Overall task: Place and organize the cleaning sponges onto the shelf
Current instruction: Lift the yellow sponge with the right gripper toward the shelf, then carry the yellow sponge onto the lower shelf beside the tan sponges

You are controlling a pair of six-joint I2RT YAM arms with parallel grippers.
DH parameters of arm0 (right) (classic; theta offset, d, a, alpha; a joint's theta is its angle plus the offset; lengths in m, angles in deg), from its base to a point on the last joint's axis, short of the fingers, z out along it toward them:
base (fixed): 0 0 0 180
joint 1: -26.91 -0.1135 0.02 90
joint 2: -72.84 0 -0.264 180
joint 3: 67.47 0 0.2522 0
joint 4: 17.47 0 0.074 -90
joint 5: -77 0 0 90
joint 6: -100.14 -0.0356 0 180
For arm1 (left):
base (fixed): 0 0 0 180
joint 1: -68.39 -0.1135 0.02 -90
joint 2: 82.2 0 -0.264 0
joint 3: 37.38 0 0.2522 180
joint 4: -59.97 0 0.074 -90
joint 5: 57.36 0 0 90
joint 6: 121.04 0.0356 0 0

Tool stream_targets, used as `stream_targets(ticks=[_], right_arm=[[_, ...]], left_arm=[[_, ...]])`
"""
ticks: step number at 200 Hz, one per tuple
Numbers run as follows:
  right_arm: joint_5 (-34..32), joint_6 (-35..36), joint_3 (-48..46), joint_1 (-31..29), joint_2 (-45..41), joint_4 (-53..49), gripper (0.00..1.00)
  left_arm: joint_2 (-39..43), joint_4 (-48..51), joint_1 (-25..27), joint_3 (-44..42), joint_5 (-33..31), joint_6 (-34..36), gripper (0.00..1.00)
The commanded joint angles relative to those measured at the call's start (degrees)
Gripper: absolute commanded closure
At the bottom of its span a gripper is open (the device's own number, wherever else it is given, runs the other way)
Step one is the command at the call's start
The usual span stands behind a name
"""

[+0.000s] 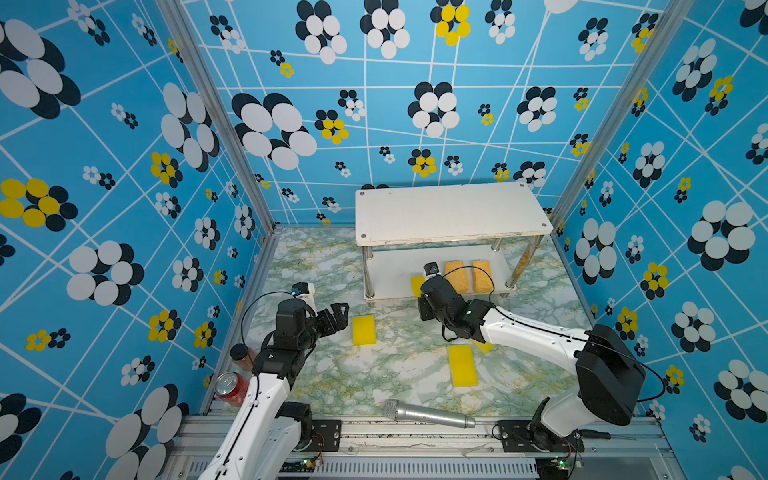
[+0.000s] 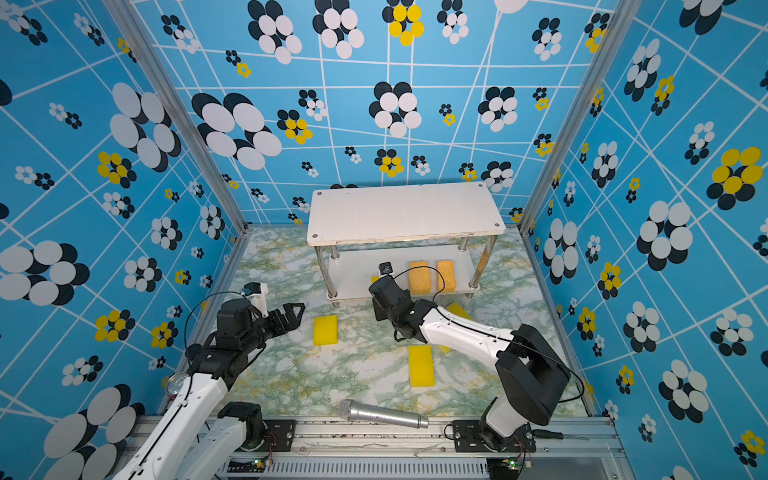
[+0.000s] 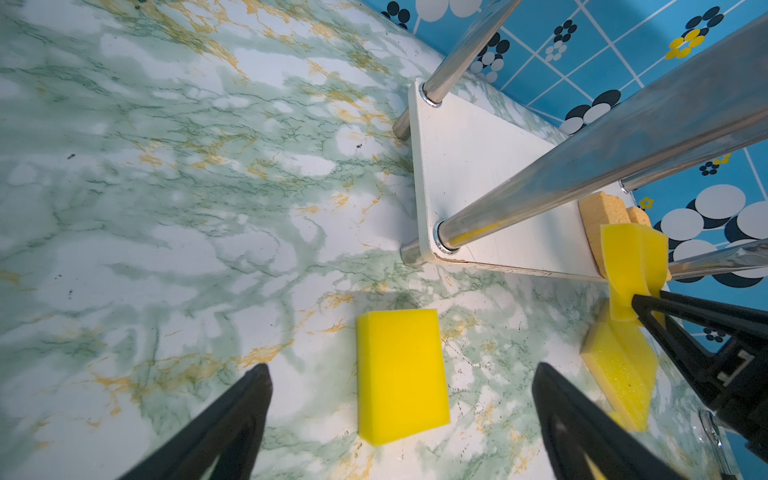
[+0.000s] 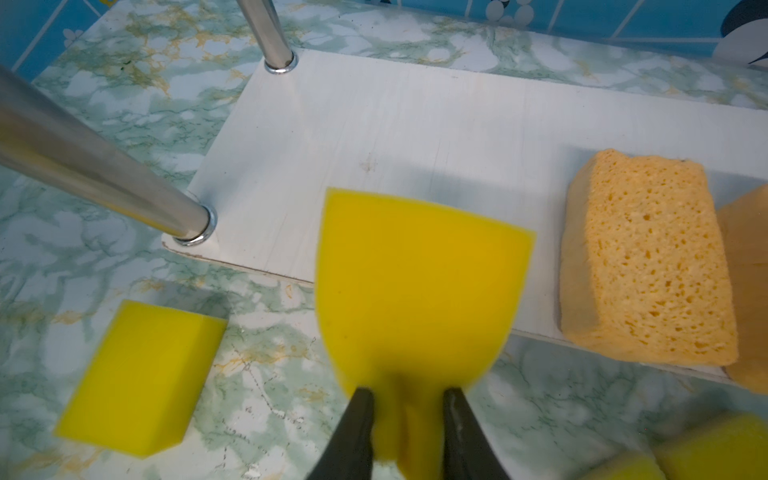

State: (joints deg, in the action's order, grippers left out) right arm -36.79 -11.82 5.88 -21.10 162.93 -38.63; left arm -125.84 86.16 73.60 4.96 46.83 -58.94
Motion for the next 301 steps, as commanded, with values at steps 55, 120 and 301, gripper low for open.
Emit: stream_targets(ticks=[55, 120, 301], right_arm=[[-2.8, -0.5, 4.2, 3.4, 6.0, 2.0, 0.72], [-2.7, 0.1, 8.3, 4.3, 10.9, 1.3, 0.71], [-2.7, -2.1, 4.5, 5.0, 11.0, 1.9, 0.69]], left_arm=[[0.4, 0.0, -0.8, 0.6, 0.7, 0.4, 0.01], [0.4, 0.1, -0.8, 0.9, 0.6, 0.6, 0.01], [0.3, -0.5, -0.9, 0.3, 0.9, 0.3, 0.01]])
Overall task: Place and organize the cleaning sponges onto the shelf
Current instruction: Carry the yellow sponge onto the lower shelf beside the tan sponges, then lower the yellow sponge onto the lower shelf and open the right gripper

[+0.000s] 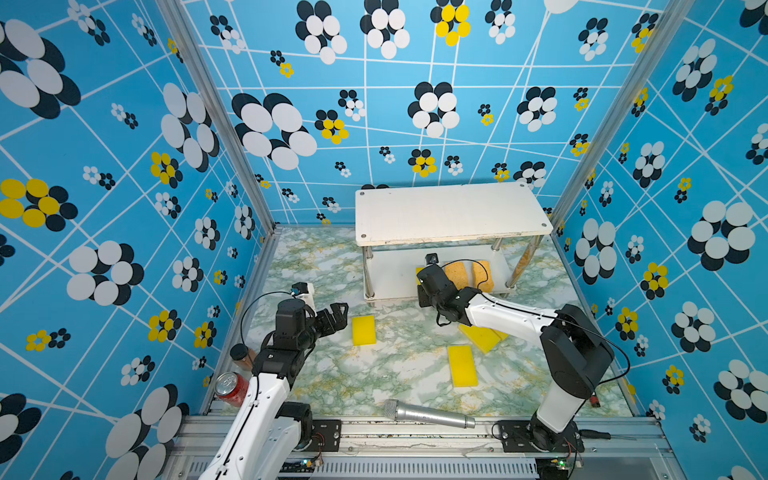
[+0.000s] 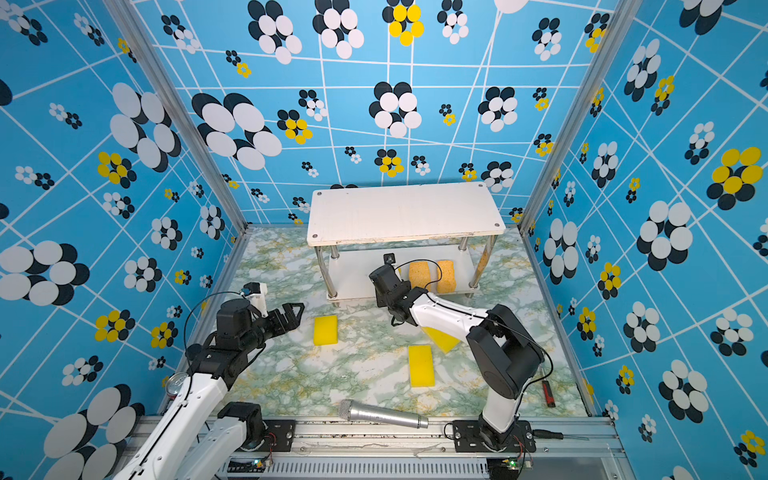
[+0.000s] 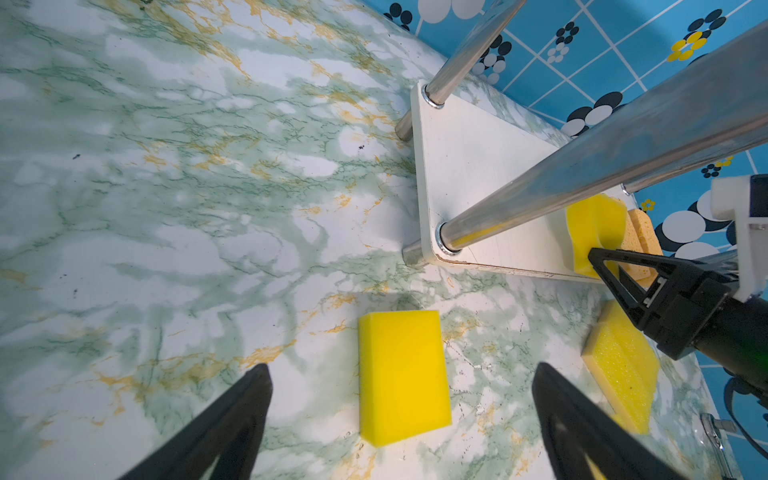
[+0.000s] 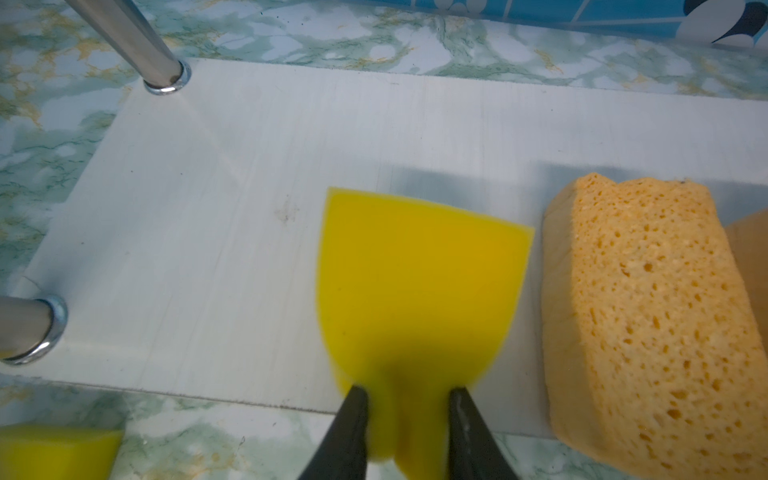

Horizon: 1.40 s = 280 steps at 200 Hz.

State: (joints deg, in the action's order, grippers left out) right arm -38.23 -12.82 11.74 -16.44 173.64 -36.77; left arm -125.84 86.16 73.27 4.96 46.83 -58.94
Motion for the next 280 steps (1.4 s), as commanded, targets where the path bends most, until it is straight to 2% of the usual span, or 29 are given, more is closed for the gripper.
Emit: stream_targets(ticks=[1, 249, 280], right_arm=[[-1.2, -1.1, -1.3, 0.3, 0.3, 0.1, 0.69], [-1.0, -1.3, -1.9, 1.4, 2.0, 2.8, 0.69], [-1.0, -1.2, -1.9, 1.4, 2.0, 2.6, 0.59]], left_arm=[[0.3, -0.5, -0.6, 0.3, 0.9, 0.3, 0.01], [1.1, 0.6, -0.8, 0.8, 0.8, 0.4, 0.01], [1.1, 0.5, -0.8, 0.7, 0.9, 0.2, 0.01]])
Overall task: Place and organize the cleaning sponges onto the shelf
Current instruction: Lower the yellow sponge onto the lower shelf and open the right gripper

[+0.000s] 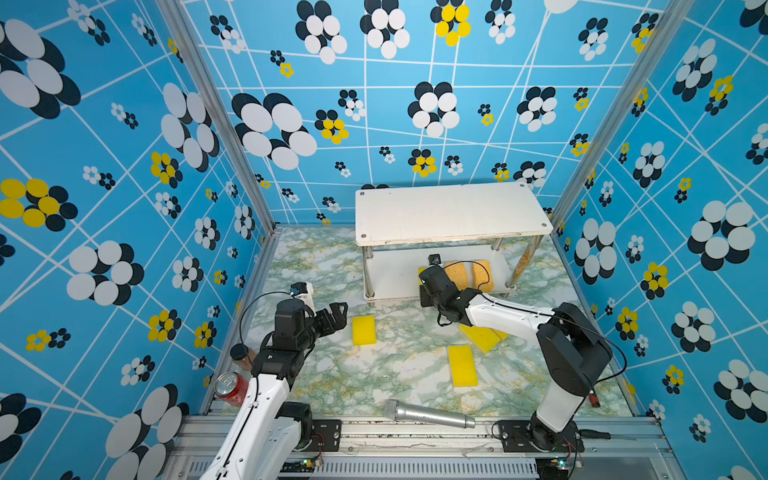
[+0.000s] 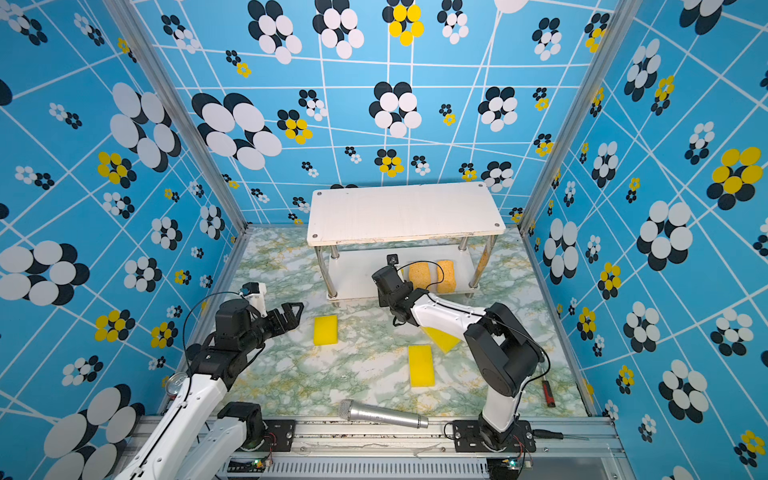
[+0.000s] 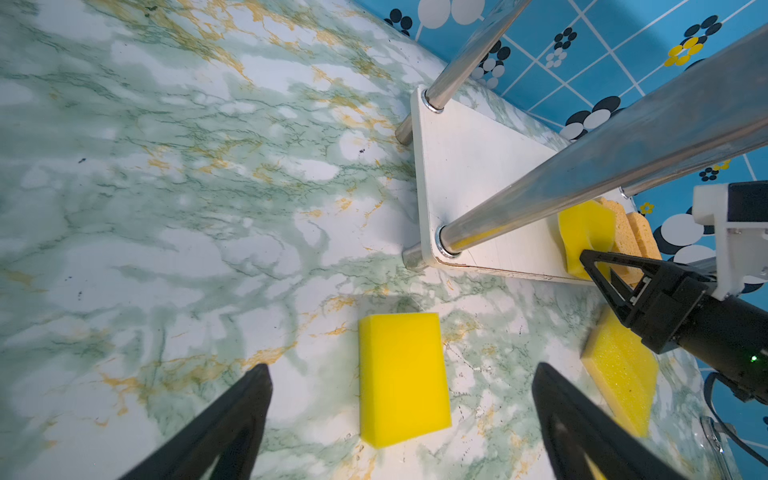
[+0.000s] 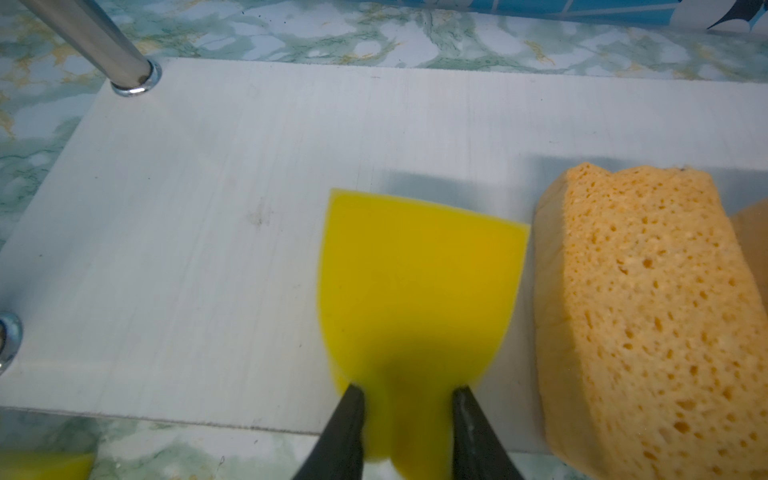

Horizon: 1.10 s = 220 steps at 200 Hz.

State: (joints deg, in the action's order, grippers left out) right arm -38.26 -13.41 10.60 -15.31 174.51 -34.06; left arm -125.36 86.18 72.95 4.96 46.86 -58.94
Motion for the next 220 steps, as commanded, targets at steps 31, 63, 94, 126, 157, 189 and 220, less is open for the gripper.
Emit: stream_targets(ticks=[31, 63, 94, 126, 157, 189, 220], right_arm=[[-0.9, -0.6, -0.8, 0.3, 1.1, -0.3, 0.52], [-1.0, -0.6, -0.9, 0.3, 0.9, -0.4, 0.47], [-1.0, -0.6, -0.9, 0.3, 0.6, -0.6, 0.42], [-1.0, -0.5, -0.9, 0.3, -0.1, -0.7, 0.30], [-1.5, 0.1, -1.1, 0.3, -0.6, -0.8, 0.23], [-1.5, 0.7, -1.3, 0.3, -1.2, -0.9, 0.16], [-1.1, 1.4, -1.5, 0.3, -1.9, -0.7, 0.12]], left_arm=[[0.6, 0.6, -0.4, 0.8, 0.9, 0.2, 0.01], [0.8, 0.6, -0.4, 0.9, 0.8, 0.1, 0.01], [0.9, 0.7, -0.4, 0.7, 0.8, 0.1, 0.01], [0.8, 0.6, -0.4, 0.6, 0.8, 0.1, 0.01], [0.9, 0.8, -0.4, 0.7, 0.8, 0.2, 0.01], [1.1, 0.8, -0.4, 0.6, 0.8, 0.2, 0.01], [1.1, 0.8, -0.4, 0.8, 0.8, 0.2, 0.01]])
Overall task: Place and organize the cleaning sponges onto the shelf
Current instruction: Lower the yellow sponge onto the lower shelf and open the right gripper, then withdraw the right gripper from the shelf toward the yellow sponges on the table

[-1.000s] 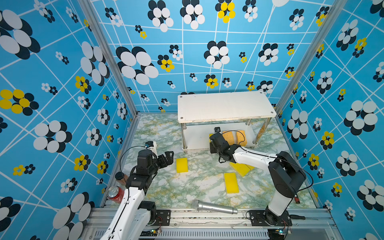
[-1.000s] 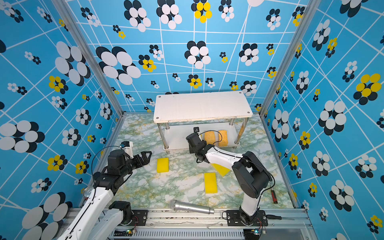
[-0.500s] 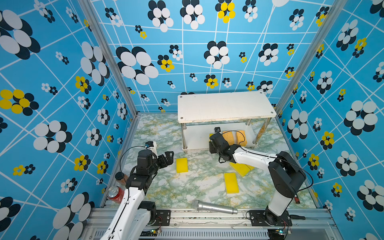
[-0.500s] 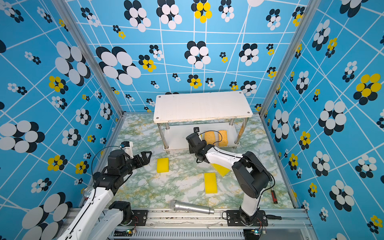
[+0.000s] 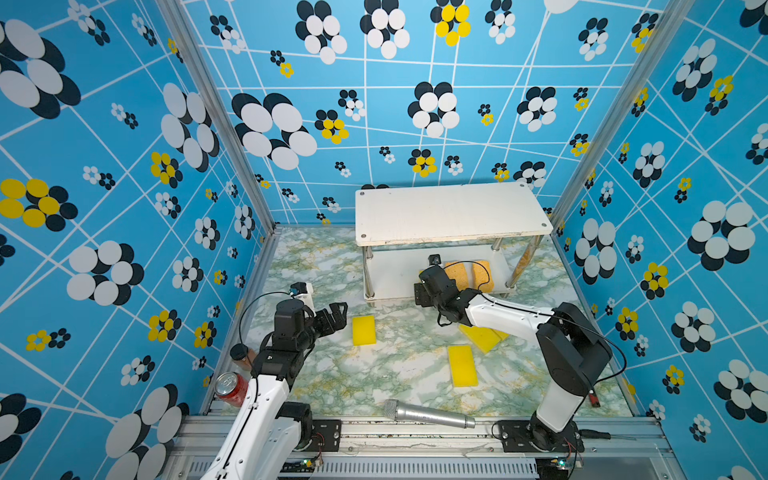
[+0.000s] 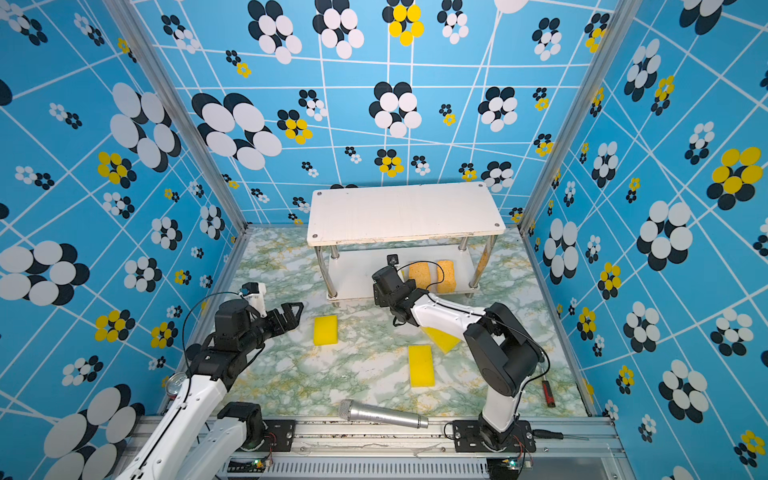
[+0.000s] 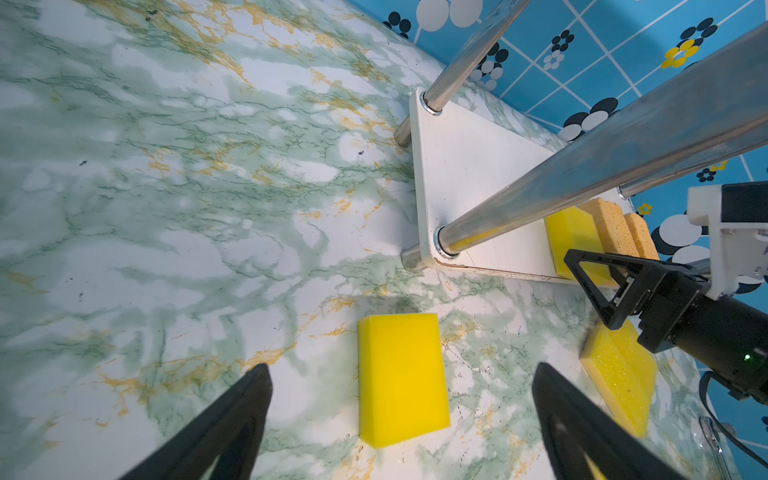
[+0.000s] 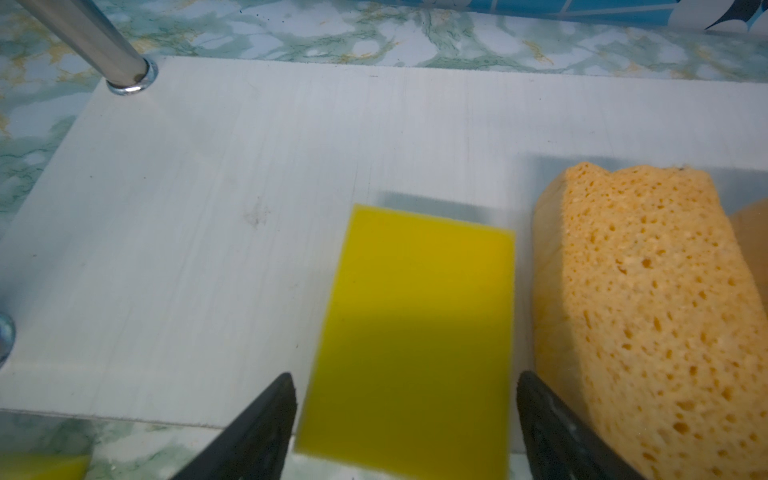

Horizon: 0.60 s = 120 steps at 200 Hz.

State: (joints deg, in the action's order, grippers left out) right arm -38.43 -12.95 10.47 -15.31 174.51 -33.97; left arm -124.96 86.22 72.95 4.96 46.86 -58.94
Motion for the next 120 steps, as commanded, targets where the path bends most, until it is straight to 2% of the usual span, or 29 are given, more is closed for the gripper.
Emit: stream_targets(ticks=[1, 86, 120], right_arm=[[-0.9, 1.0, -1.4, 0.3, -1.9, -0.8, 0.12], [2.8, 6.6, -3.4, 0.3, -9.7, -0.1, 0.07], [9.2, 8.3, -3.8, 0.2, -14.7, -3.8, 0.06]], left_arm=[[0.7, 0.8, -0.4, 0.8, 0.8, 0.2, 0.01], [0.4, 1.0, -0.4, 1.2, 0.5, 0.2, 0.01], [0.2, 0.9, -0.4, 1.3, 0.5, 0.0, 0.01]])
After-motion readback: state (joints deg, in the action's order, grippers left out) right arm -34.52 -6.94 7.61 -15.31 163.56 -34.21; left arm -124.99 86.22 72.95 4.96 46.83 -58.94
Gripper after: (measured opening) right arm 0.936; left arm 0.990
